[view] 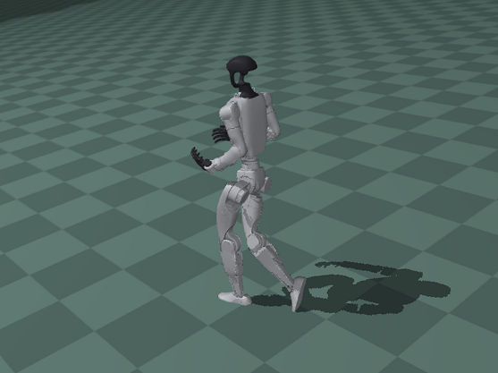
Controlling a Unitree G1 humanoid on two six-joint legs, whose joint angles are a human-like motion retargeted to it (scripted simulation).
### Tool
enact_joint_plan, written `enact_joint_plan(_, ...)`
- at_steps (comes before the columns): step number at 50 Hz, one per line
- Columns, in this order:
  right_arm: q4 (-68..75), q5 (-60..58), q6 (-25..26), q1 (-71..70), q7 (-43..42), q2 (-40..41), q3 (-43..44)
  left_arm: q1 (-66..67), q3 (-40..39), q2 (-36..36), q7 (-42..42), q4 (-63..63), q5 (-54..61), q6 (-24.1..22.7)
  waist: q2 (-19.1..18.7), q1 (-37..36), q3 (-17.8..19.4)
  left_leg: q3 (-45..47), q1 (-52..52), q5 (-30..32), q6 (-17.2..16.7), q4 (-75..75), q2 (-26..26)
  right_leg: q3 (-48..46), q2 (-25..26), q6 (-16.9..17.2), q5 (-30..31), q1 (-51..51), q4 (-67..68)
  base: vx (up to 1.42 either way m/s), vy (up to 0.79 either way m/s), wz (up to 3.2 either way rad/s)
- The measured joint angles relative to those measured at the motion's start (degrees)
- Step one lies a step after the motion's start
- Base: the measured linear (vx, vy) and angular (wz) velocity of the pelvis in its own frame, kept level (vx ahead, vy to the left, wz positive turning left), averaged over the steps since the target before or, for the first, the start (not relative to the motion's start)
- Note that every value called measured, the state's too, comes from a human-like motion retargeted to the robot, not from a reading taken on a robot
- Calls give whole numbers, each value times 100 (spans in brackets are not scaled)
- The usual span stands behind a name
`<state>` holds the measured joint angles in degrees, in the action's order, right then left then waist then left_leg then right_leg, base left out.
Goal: Walk run
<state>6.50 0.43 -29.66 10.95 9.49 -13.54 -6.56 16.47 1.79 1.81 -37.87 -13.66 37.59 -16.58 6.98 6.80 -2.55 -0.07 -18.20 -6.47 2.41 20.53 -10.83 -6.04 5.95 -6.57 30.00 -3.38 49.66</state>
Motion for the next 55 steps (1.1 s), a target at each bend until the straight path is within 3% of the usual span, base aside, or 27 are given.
enact_joint_plan(2,359,11,20,391,234,77,-11,-401,-218,127,-128,-126,94,218,-152,-6,-19,878,212,-246,-28,142,633,-194,-177,120,-41,-474,512,90,-29,-105)
enact_joint_plan(5,624,384,-78,1270,274,14,-174,-815,3,246,-39,-304,-16,327,-624,-109,-77,830,723,-253,-72,-253,1158,-602,253,-72,-801,-1157,11,114,-48,-39)
enact_joint_plan(8,605,587,-243,2106,242,-195,-176,-1017,163,276,295,-277,-169,-15,-864,411,-22,564,1192,342,-190,-707,1151,-454,405,602,-1924,-1865,-697,99,-39,72)
enact_joint_plan(10,528,598,-361,2543,212,-357,-44,-1009,233,267,430,-187,-195,-181,-920,710,-73,583,1563,925,-347,-1050,1071,-591,38,896,-2340,-2147,-1600,98,-30,27)
enact_joint_plan(12,438,521,-420,2803,75,-414,137,-955,267,271,412,-98,-132,-250,-872,1026,-120,565,1977,1464,-497,-1296,880,-805,-307,860,-2593,-2322,-2653,90,-31,11)
enact_joint_plan(15,265,321,-386,2889,-246,-287,284,-904,246,349,208,-64,79,-180,-860,1389,-157,491,2547,2174,-796,-1425,774,-531,-370,583,-2948,-2459,-3844,112,-52,-35)
enact_joint_plan(18,63,68,-238,2594,-617,102,232,-900,249,517,-46,-161,446,16,-924,1398,-298,567,2795,2993,-1476,-965,825,-1655,-473,-635,-2711,-2410,-3691,108,-46,-95)
enact_joint_plan(20,-6,-46,-157,2236,-833,433,180,-820,138,562,-265,-250,601,121,-826,1507,-454,892,2553,3647,-1741,74,640,-738,-494,-705,-3249,-2498,-3045,115,-35,-62)
enact_joint_plan(22,-35,238,-163,1707,-845,822,427,-712,-32,423,-519,-386,455,275,-865,1310,-380,798,1982,3647,-1740,1855,1011,-309,-13,-822,-3811,-2345,-2480,101,-44,-99)
enact_joint_plan(23,-65,519,-156,1397,-793,968,582,-657,-83,266,-532,-462,342,325,-707,1181,-445,289,1747,3647,-1738,2217,577,-201,-177,-759,-3735,-2101,-2662,115,-67,-134)
enact_joint_plan(25,-205,1120,-221,773,-841,1102,462,-487,-176,14,-322,-529,180,185,-445,992,-522,-247,1273,2878,-1727,2746,51,69,-139,-780,-3630,-1599,-2992,110,-62,-171)
enact_joint_plan(28,-559,1509,-345,78,-1105,934,253,-116,-381,-253,-124,-399,211,-97,-347,892,-500,692,536,1699,-645,2595,794,533,82,-745,-3090,-888,-3646,104,-35,-174)
enact_joint_plan(30,-820,1424,-376,-218,-1210,679,217,88,-573,-353,-193,-324,259,-39,-222,625,-455,1251,155,1247,-335,1859,1066,307,-52,-682,-2469,-507,-3958,111,-29,-229)
enact_joint_plan(33,-1090,957,-261,-492,-1320,251,265,296,-730,-288,-331,-229,292,102,-205,161,-331,1477,-163,1012,-323,135,1135,708,228,-651,-1694,37,-4209,88,-21,-226)
enact_joint_plan(35,-1128,579,-123,-527,-1323,27,382,397,-733,-182,-307,-162,306,94,-235,-108,-240,1054,-182,601,-266,-882,883,770,341,-655,-1279,456,-4294,146,-25,-192)
enact_joint_plan(38,-882,5,97,-415,-1343,-99,532,416,-594,34,-182,-29,309,31,-214,-431,-58,752,-196,653,-1001,-1423,1000,813,413,-705,-648,936,-3979,105,-18,-160)
enact_joint_plan(39,-718,-128,132,-345,-1343,-92,551,376,-540,103,-148,25,321,32,-246,-445,-15,831,-196,886,-725,-1356,1027,740,468,-645,-367,1018,-3744,121,-15,-104)
enact_joint_plan(40,-530,-239,152,-265,-1340,-79,560,323,-484,167,-116,82,338,43,-273,-436,16,914,-204,1173,-229,-1217,1023,645,508,-543,-57,1073,-3468,128,-12,-42)
enact_joint_plan(42,-100,-331,81,104,-1178,-17,562,211,-346,242,-124,190,353,53,50,-113,34,857,72,5,-46,-317,592,430,254,-65,0,548,-1397,136,-11,27)
enact_joint_plan(43,115,-362,-4,314,-1011,44,564,54,-341,258,-158,195,377,40,184,77,88,576,42,-283,-147,133,376,191,52,134,0,220,-341,143,-17,6)
enact_joint_plan(45,559,-380,-77,701,-668,237,520,-409,-505,310,-210,96,464,131,227,179,145,1047,158,-641,-162,547,597,31,-139,421,0,-301,725,100,-26,-87)
enact_joint_plan(47,909,-338,-86,1227,-471,462,437,-734,-439,350,-71,-27,428,139,-280,86,65,1170,526,-573,-248,130,1334,-432,252,-34,-363,-767,282,99,-39,-106)
enact_joint_plan(49,1149,-214,-164,1740,-402,585,411,-1000,-294,306,193,-149,387,-66,-521,322,52,1073,812,-565,-296,-24,1450,-550,461,33,-1166,-1320,152,103,-39,-4)
enact_joint_plan(52,1276,49,-363,2362,-378,666,427,-1166,-127,175,551,-159,403,-421,-813,779,17,1035,1323,6,-424,-625,1420,-648,379,489,-2207,-2106,-526,95,-28,11)
enact_joint_plan(55,1249,206,-484,2754,-470,651,504,-1141,-51,91,624,-20,539,-583,-923,1274,-44,1083,1940,841,-724,-1206,1224,-1045,-108,537,-2586,-2573,-1920,113,-31,-12)
